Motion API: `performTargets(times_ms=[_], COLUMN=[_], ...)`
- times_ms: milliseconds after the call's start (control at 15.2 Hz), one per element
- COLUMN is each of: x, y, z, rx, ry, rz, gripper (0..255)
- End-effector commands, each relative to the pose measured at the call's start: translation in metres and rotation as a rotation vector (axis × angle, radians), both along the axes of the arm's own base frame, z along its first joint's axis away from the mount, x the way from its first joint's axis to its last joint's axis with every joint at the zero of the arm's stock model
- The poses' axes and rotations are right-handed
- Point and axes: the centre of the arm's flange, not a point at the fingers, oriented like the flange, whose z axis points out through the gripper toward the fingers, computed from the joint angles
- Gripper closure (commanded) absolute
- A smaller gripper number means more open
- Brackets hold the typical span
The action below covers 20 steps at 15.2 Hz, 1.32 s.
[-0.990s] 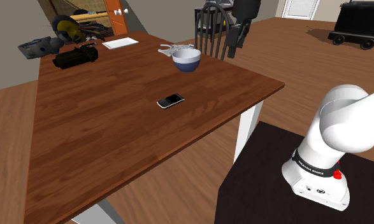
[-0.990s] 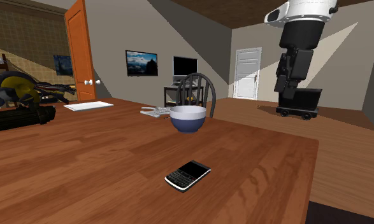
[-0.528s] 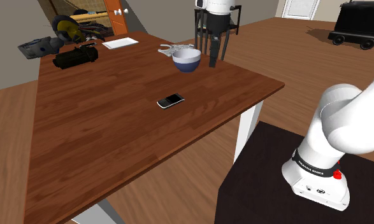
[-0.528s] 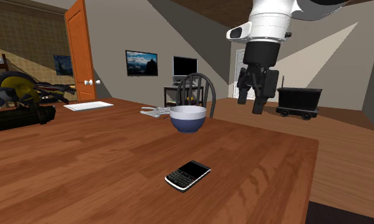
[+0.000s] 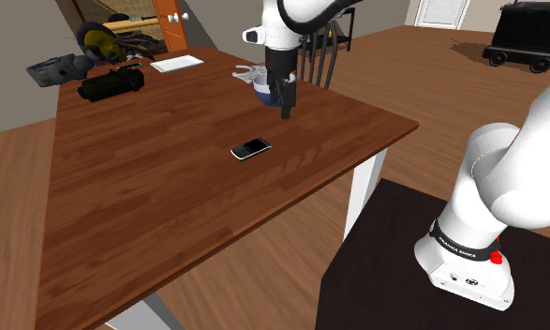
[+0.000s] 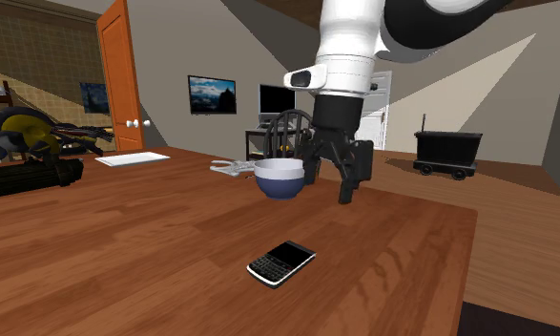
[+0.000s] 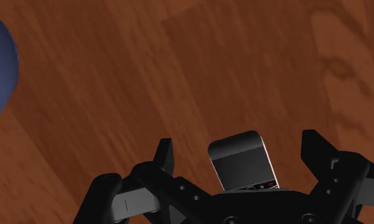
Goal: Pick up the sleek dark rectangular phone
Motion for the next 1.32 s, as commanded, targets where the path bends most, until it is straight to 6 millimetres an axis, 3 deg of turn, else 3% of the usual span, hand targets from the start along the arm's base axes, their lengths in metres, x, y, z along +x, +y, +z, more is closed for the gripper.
performTargets(times_ms=[0,396,990,1056,1254], x=[0.016,0.043,0.043,0.043,0.042], y=[0.020,0.080,0.080,0.080,0.080], z=[-0.013,-0.052,-0.092,-0.091,-0.091], rx=[-0.007,-0.026,-0.026,-0.026,-0.026], ry=[0.007,0.029,0.029,0.029,0.029], rz=[0.122,0.452,0.452,0.452,0.452], gripper=[0,0,0,255,255])
